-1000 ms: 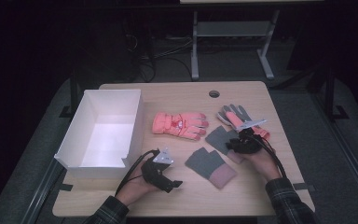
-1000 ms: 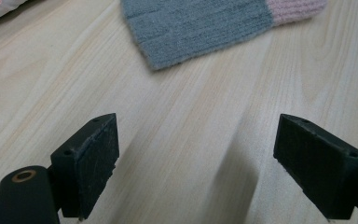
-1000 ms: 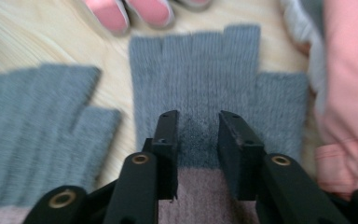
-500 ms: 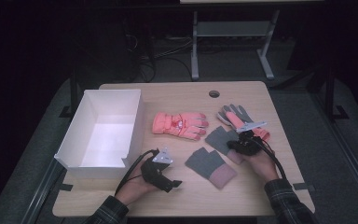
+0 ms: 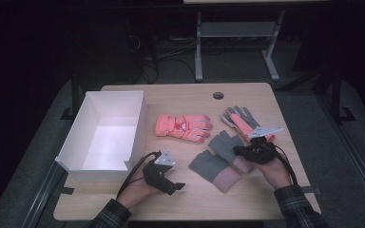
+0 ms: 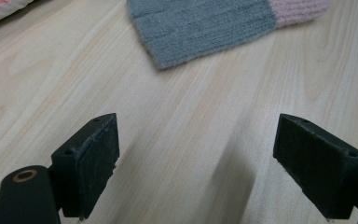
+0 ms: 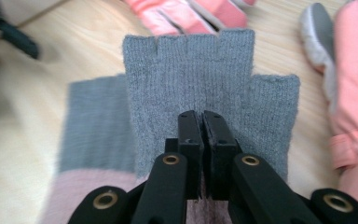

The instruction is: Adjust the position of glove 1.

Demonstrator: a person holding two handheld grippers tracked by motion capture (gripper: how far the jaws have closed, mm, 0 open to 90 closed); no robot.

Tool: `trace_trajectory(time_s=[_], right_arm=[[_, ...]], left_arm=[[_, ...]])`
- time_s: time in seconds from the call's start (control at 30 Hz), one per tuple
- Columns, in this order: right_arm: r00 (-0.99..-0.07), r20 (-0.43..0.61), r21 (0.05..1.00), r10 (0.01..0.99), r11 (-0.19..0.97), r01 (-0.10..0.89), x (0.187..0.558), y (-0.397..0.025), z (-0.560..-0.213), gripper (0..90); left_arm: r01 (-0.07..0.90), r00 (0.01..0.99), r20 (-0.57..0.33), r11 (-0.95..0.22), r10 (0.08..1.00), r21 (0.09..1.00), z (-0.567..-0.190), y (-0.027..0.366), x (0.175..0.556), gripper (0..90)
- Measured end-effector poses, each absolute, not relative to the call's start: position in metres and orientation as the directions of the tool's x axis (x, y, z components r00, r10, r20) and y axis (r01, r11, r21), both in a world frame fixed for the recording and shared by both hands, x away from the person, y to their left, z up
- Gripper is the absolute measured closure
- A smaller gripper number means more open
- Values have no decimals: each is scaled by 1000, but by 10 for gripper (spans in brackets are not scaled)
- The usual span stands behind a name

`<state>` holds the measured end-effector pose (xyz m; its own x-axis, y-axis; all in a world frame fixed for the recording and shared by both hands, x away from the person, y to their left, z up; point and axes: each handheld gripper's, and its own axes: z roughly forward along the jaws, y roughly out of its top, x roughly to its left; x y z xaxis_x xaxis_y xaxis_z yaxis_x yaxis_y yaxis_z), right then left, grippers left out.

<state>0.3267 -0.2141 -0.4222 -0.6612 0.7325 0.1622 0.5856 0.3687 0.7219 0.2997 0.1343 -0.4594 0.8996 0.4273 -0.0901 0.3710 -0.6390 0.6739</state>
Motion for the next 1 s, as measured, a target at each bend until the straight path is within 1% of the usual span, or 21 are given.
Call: trace_trajectory(time_s=[0.17, 0.3, 0.43, 0.67, 0.83, 0.93, 0.97, 1.0], right_arm=[[-683, 169, 718, 710, 387, 579, 312, -199, -417, 870], [-696, 178, 719, 696, 390, 575, 309, -188, -416, 870], [-691, 203, 704, 694, 387, 596, 303, -178, -418, 870], [-699, 202, 688, 686, 409, 600, 301, -162, -422, 869], [-695, 205, 658, 689, 428, 619, 302, -156, -429, 868], [-703, 202, 644, 682, 449, 620, 303, -153, -434, 841], [-702, 201, 639, 683, 452, 622, 303, -151, -435, 817], [-700, 197, 639, 687, 451, 623, 303, -150, -437, 774]], left_arm=[[373, 899, -96, -636, 426, 675, -458, 134, 299, 138], [370, 900, -94, -633, 425, 680, -458, 134, 299, 138], [374, 900, -100, -635, 424, 676, -458, 133, 298, 138], [372, 902, -99, -639, 420, 674, -458, 133, 298, 138], [372, 904, -102, -645, 416, 667, -459, 132, 298, 139], [372, 904, -102, -646, 416, 667, -459, 132, 298, 139], [372, 904, -103, -646, 415, 667, -459, 132, 298, 138], [371, 905, -103, -646, 413, 667, -459, 132, 298, 138]])
